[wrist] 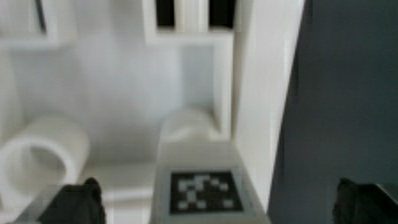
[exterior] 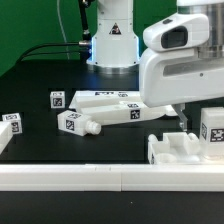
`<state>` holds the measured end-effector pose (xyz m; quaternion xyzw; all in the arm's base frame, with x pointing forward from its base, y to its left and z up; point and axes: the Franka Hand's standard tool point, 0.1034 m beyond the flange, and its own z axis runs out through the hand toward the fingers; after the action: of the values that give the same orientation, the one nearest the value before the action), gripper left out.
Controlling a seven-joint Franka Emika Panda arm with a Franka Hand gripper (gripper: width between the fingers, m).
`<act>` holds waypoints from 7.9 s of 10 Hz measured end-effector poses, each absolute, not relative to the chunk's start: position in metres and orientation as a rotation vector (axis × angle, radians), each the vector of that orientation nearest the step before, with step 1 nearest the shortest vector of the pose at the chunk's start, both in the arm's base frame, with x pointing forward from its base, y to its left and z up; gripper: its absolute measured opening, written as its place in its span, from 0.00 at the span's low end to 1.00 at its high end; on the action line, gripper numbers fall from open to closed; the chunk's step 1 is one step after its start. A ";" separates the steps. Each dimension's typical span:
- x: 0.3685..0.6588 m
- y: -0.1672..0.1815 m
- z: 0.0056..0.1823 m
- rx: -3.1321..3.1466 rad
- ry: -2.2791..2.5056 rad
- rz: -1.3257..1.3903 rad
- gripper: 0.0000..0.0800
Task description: Assemble chair
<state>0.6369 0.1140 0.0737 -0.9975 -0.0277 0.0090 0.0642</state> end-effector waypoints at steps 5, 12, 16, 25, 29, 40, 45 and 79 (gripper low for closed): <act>0.640 0.114 0.074 -3.001 0.271 0.035 0.36; 0.643 0.123 0.072 -2.524 1.625 0.048 0.36; 0.643 0.123 0.072 -2.544 1.582 0.049 0.60; 0.644 0.110 0.078 -3.078 -0.234 -0.128 0.81; 0.643 0.111 0.076 -3.080 0.040 -0.115 0.46; 0.649 0.120 0.074 -2.374 1.827 -0.049 0.36; 0.649 0.119 0.074 -2.918 0.841 -0.133 0.80; 0.655 0.120 0.079 -3.089 0.200 -0.199 0.38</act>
Offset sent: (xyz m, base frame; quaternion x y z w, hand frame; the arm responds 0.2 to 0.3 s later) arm 0.0000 0.0000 0.0000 0.0000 0.0000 0.1938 0.9810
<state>0.6547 0.1203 0.0790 -0.9957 0.0644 -0.0642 0.0200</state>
